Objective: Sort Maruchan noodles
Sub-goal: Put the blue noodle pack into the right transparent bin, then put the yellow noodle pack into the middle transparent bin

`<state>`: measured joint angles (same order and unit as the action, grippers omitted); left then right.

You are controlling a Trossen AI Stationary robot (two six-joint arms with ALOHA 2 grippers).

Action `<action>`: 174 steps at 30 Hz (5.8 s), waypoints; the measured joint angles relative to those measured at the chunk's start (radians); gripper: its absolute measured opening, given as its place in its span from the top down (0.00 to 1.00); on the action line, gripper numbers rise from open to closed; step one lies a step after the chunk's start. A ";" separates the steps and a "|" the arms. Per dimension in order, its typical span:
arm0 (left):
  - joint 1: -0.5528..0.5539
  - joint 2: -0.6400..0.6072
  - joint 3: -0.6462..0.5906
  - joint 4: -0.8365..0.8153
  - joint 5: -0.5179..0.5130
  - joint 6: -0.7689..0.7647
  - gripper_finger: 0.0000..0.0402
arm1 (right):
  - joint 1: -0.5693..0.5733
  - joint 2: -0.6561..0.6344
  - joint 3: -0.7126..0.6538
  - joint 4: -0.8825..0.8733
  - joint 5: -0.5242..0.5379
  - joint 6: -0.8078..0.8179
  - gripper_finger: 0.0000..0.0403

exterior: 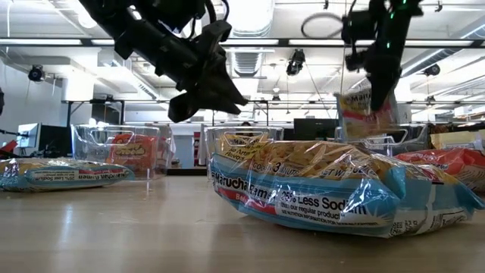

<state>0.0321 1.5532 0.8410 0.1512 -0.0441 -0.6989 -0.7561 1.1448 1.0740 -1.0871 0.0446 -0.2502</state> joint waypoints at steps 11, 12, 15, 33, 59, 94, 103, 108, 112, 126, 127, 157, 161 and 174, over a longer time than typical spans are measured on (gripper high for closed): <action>0.005 0.000 0.000 0.042 -0.112 -0.109 0.81 | -0.168 0.198 -0.074 0.233 -0.155 -0.192 0.69; 0.005 0.000 0.000 0.042 -0.121 -0.117 0.81 | -0.178 0.221 -0.069 0.238 -0.155 -0.207 0.69; 0.005 0.000 0.000 0.044 -0.131 -0.131 0.81 | -0.205 0.290 -0.042 0.255 -0.157 -0.224 0.69; 0.017 0.001 0.000 0.048 -0.158 -0.127 0.81 | -0.349 0.410 0.065 0.289 -0.228 -0.180 0.69; 0.018 0.001 0.000 0.046 -0.155 -0.121 0.81 | -0.342 0.127 0.065 0.300 -0.138 0.105 0.50; 0.002 0.002 0.000 0.036 0.109 0.036 0.81 | 0.719 -0.266 -0.254 -0.013 -0.205 1.249 0.50; -0.013 0.002 0.000 0.149 0.057 -0.071 0.81 | 0.854 -0.251 -0.281 -0.172 -0.210 1.245 0.50; -0.021 0.002 0.000 0.221 0.037 -0.101 0.81 | 0.901 -0.231 -0.311 -0.166 -0.210 1.236 0.50; -0.035 0.002 0.000 0.232 -0.001 -0.125 0.81 | 0.920 -0.204 -0.336 -0.165 -0.210 1.223 0.50; -0.066 0.002 0.000 0.232 -0.026 -0.175 0.81 | 0.942 -0.064 -0.359 -0.100 -0.235 1.135 0.50; -0.069 0.002 0.000 0.232 -0.026 -0.176 0.81 | 0.942 -0.054 -0.359 -0.072 -0.235 1.125 0.50; -0.044 0.042 0.002 0.245 0.125 -0.212 0.59 | 0.930 -0.025 -0.305 0.430 -0.146 1.259 0.50; -0.044 0.130 0.046 0.257 0.156 -0.251 0.59 | 0.964 -0.077 -0.304 0.393 -0.147 1.340 0.50; -0.044 0.426 0.365 0.258 0.294 -0.230 0.59 | 1.106 -0.041 -0.304 0.200 -0.158 1.512 0.50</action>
<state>-0.0124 1.9794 1.2060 0.4094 0.2497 -0.9291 0.3502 1.1036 0.7704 -0.8870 -0.1132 1.2614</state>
